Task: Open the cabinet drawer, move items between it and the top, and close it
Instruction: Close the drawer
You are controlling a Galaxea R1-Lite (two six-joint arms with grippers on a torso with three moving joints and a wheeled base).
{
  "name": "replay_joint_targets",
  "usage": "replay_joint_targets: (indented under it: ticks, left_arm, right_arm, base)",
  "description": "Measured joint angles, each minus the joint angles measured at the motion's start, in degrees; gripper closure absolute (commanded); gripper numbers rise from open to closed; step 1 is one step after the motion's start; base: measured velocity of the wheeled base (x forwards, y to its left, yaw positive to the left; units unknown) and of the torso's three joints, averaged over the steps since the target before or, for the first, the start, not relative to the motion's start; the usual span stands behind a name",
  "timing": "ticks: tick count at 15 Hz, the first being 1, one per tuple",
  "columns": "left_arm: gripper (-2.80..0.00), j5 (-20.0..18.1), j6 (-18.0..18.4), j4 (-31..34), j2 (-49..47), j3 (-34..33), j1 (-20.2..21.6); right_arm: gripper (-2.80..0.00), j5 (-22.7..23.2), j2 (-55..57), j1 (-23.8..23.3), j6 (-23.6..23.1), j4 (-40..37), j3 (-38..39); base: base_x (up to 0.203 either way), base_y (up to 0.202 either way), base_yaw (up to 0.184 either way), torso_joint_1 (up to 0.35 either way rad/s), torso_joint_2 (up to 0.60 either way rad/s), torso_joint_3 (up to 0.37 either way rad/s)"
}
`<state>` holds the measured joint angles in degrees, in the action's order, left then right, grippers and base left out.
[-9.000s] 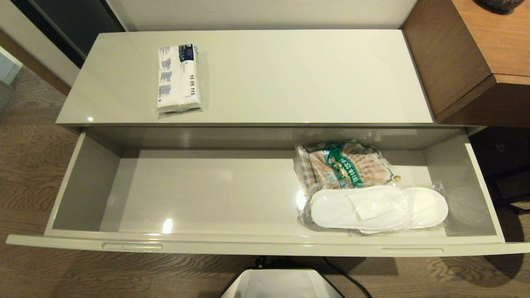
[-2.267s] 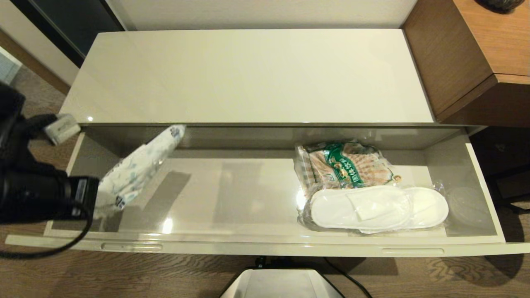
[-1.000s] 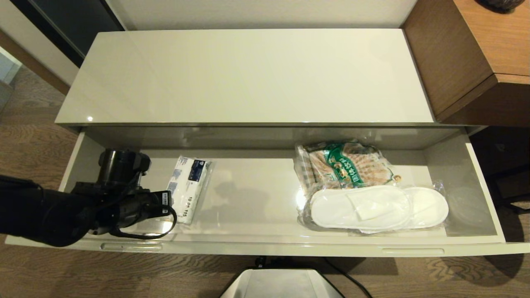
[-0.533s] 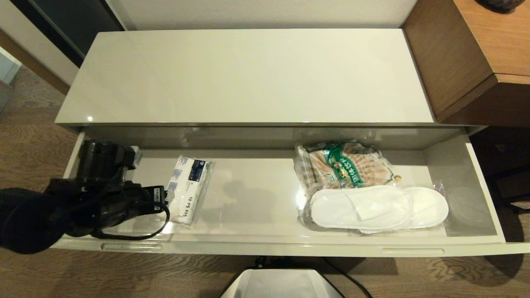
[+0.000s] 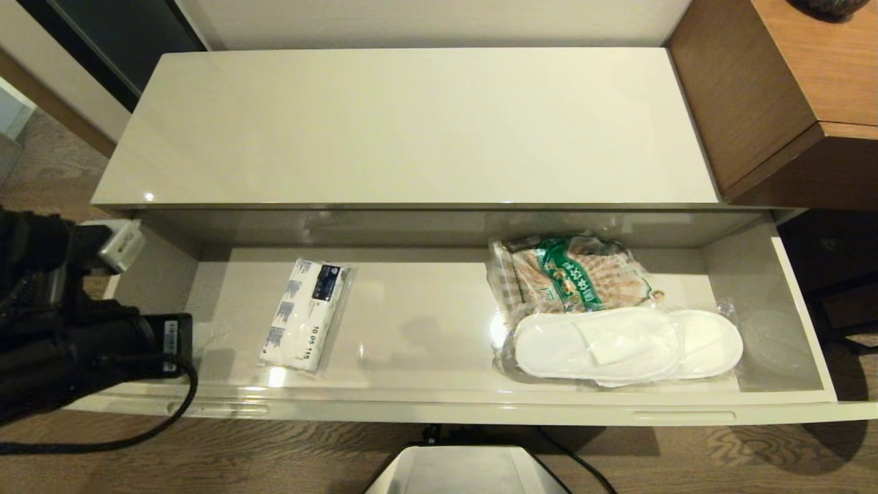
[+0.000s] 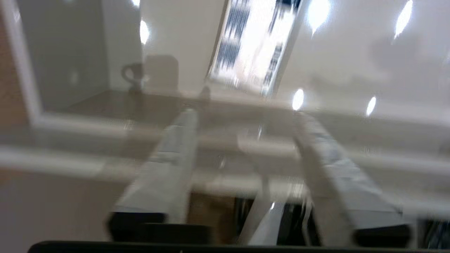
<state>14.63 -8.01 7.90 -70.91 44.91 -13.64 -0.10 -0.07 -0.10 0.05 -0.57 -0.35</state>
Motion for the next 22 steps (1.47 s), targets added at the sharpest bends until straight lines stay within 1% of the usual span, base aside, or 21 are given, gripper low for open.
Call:
replay_joint_targets:
  ticks: [3,5,6,8,10,12,14,16,17,18,20,22]
  left_arm:
    - [0.0,-0.69,0.1,7.2,7.19,-3.95,-0.54]
    - [0.0,-2.15,-0.23,12.48,11.71,-9.09,-1.01]
    - [0.0,-3.1,-0.28,13.81,13.4,-11.66,-1.12]
    - [0.0,-5.77,-1.12,13.38,15.19,-18.77,-1.16]
    - [0.0,-8.72,-3.96,9.44,13.66,-23.57,-1.23]
    - [0.0,-9.67,-7.36,3.32,8.94,-25.3,-1.13]
    - [0.0,-9.81,-10.19,-5.33,2.58,-25.62,-1.13]
    - [0.0,-9.53,-11.5,-13.86,-3.52,-24.45,-1.13]
    - [0.0,-9.04,-12.03,-16.88,-6.41,-23.18,-1.13]
    - [0.0,-8.74,-12.53,-18.43,-8.83,-21.81,-1.13]
    - [0.0,-8.48,-13.19,-18.21,-12.93,-18.63,-1.13]
    - [0.0,-7.66,-15.29,-17.56,-16.21,-13.6,-1.07]
  right_arm:
    - [0.0,0.01,0.0,0.0,0.02,-0.02,0.0]
    - [0.0,0.0,0.0,0.0,0.03,-0.02,0.0]
    - [0.0,-0.01,0.0,0.0,0.02,-0.02,0.0]
    - [0.0,-0.03,0.0,0.0,0.05,-0.05,0.0]
    - [0.0,-0.06,0.0,0.0,0.05,-0.02,0.0]
    - [0.0,-0.06,0.0,0.0,0.04,-0.05,0.0]
    - [0.0,-0.09,0.0,0.0,0.06,-0.05,0.0]
    - [0.0,-0.06,0.0,0.0,0.05,-0.05,0.0]
    - [0.0,-0.11,0.0,0.0,0.05,-0.05,0.02]
    - [0.0,-0.1,0.0,0.0,0.05,-0.05,0.02]
    - [0.0,-0.09,0.0,0.0,0.05,-0.01,0.02]
    - [0.0,-0.04,0.0,0.0,0.05,-0.04,0.02]
  base:
    - [0.0,0.0,0.0,0.0,0.0,0.0]
    - [0.0,0.0,0.0,0.0,0.0,0.0]
    - [0.0,0.0,0.0,0.0,0.0,0.0]
    - [0.0,0.0,0.0,0.0,0.0,0.0]
    - [0.0,0.0,0.0,0.0,0.0,0.0]
    - [0.0,0.0,0.0,0.0,0.0,0.0]
    - [0.0,0.0,0.0,0.0,0.0,0.0]
    - [0.0,0.0,0.0,0.0,0.0,0.0]
    - [0.0,0.0,0.0,0.0,0.0,0.0]
    - [0.0,0.0,0.0,0.0,0.0,0.0]
    - [0.0,0.0,0.0,0.0,0.0,0.0]
    - [0.0,0.0,0.0,0.0,0.0,0.0]
